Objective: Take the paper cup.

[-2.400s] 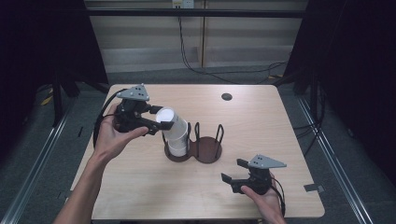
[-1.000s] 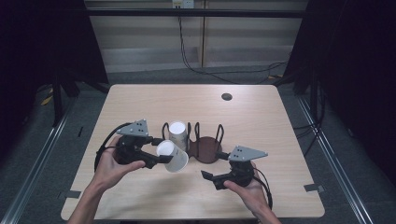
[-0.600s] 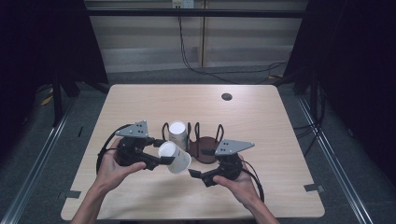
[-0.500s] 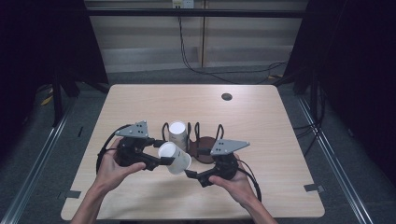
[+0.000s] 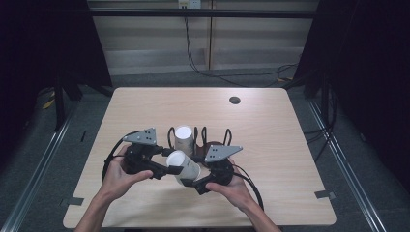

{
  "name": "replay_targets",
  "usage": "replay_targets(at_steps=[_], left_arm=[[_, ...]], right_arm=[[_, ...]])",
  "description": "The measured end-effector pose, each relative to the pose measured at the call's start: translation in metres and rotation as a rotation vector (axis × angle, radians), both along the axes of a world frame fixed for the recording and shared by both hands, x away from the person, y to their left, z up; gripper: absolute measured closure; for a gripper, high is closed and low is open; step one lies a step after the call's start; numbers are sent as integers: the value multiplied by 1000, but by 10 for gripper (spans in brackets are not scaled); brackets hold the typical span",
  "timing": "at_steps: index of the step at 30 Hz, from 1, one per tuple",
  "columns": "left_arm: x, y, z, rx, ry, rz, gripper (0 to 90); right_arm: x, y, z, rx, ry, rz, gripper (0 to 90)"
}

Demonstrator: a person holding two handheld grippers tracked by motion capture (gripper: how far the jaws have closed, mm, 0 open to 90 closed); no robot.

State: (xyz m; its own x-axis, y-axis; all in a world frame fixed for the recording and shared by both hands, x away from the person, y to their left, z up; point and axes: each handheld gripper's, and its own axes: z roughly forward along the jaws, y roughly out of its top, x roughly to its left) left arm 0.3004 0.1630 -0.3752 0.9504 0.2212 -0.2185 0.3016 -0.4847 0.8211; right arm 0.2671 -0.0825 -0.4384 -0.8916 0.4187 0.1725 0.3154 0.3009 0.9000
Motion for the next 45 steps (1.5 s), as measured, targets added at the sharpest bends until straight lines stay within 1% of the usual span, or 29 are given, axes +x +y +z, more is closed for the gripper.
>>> replay_targets(at_steps=[3,7,11,13,14,16,18,21,28,34,36,38,39,40,42,43,45], left_arm=[[-1,-1,-1,6,2,-3,369],[0,0,-1,-4,13,-5,370],[-1,-2,-1,-5,16,-16,369],[-2,-3,-1,0,15,-20,369],[-2,-3,-1,-5,18,-22,369],[-2,-3,0,-12,21,-23,369],[-2,-2,0,-7,19,-22,369],[-1,-1,0,-16,26,-25,369],[1,1,-2,-30,42,-11,357],[1,0,-3,-19,28,-9,350],[2,0,-3,-17,24,4,310],[2,0,-4,-17,23,3,275],[2,-1,-4,-17,19,2,270],[1,-1,-4,-16,20,4,252],[2,-1,-5,-23,36,5,213],[2,-1,-5,-24,36,5,212],[2,-1,-4,-28,25,5,208]], right_arm=[[-1,0,-1,8,-1,-10,149],[0,1,-4,25,1,-1,151],[-1,4,-6,28,-8,8,162],[-2,6,-7,21,-12,10,172],[-3,6,-7,18,-17,8,180],[-3,7,-7,20,-16,10,182],[-3,6,-7,19,-14,13,200],[-4,6,-6,12,-29,12,215],[-5,4,-5,8,-42,7,241],[-4,2,-5,-1,-43,1,254],[-4,2,-4,1,-44,0,257],[-4,2,-3,1,-43,2,260],[-4,1,-3,1,-44,1,306],[-5,1,-3,0,-47,1,303],[-4,0,-2,-1,-44,-6,306],[-4,-1,-2,0,-40,-7,306],[-3,-1,-2,-6,-39,-10,307]])
